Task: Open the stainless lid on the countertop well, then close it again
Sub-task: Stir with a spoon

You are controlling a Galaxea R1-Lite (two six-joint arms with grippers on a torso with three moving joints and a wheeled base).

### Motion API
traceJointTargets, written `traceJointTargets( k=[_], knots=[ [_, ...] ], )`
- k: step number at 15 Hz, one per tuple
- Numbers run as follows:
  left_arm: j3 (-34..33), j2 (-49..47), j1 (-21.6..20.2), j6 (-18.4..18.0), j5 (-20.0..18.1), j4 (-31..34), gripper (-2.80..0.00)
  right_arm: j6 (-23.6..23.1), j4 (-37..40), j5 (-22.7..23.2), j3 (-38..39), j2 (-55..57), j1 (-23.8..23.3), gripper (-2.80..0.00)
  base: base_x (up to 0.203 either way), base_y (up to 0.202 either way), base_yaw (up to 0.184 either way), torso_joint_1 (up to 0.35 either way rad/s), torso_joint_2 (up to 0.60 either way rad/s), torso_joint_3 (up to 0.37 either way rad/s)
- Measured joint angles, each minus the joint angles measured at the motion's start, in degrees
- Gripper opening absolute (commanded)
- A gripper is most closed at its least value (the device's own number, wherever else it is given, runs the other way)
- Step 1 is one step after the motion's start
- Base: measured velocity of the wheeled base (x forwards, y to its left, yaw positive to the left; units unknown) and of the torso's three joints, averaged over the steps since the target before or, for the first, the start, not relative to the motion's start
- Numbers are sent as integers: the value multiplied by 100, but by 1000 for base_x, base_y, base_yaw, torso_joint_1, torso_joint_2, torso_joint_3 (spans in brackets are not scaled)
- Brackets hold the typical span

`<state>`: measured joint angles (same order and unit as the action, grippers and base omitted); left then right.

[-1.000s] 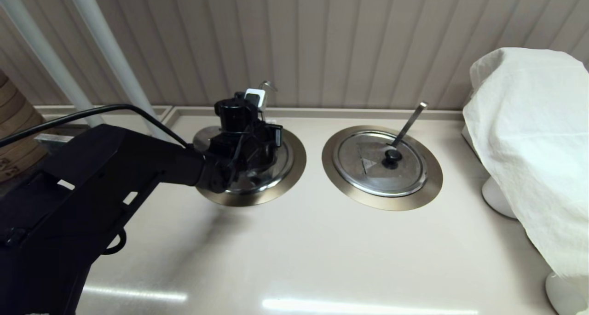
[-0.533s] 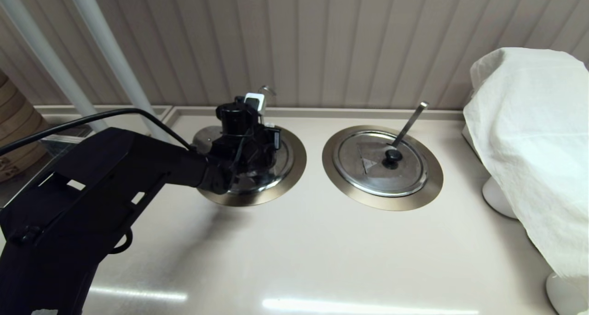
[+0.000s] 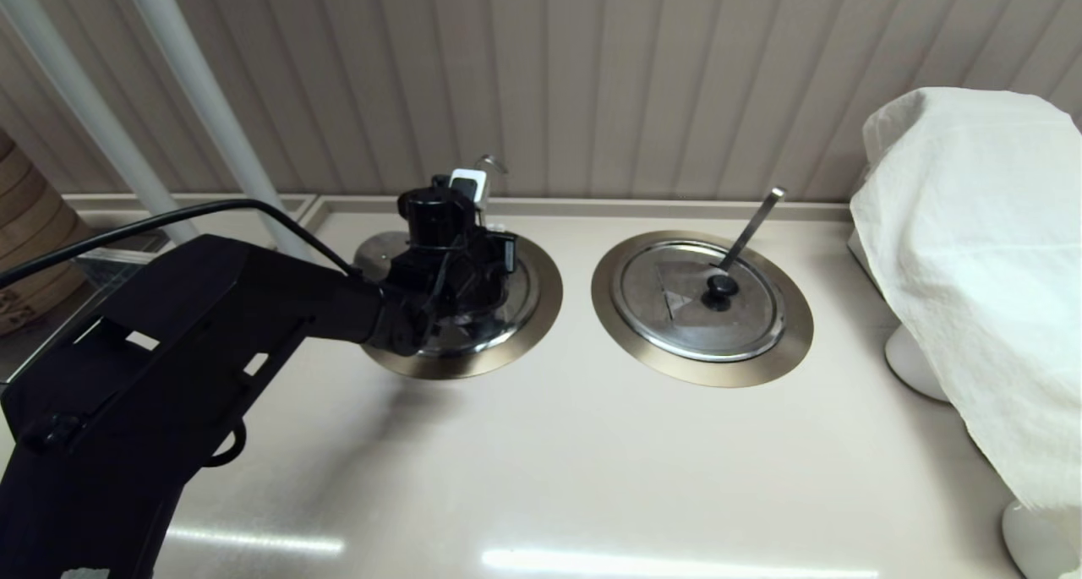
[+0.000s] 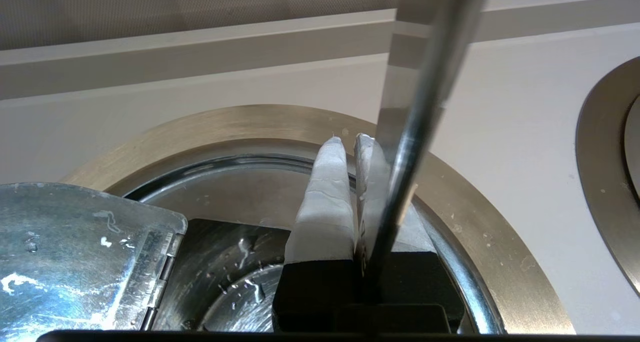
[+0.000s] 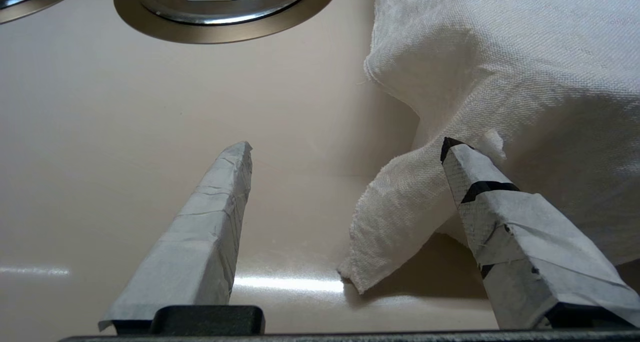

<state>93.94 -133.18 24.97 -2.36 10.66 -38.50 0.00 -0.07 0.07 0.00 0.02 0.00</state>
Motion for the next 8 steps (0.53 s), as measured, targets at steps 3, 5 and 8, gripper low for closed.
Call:
traceJointTargets(
  k=[3,5,8],
  knots=[
    [27,-9,-2,2,107,-2,-280,0,-1,2,0,0,0,0,0,0,0,0,0,0],
    [62,-13,2,2,110,-4,-280,0,1,1,0,0,0,0,0,0,0,0,0,0],
    [72,-15,0,1,114,-4,-280,0,-1,-2,0,0,0,0,0,0,0,0,0,0]
  ],
)
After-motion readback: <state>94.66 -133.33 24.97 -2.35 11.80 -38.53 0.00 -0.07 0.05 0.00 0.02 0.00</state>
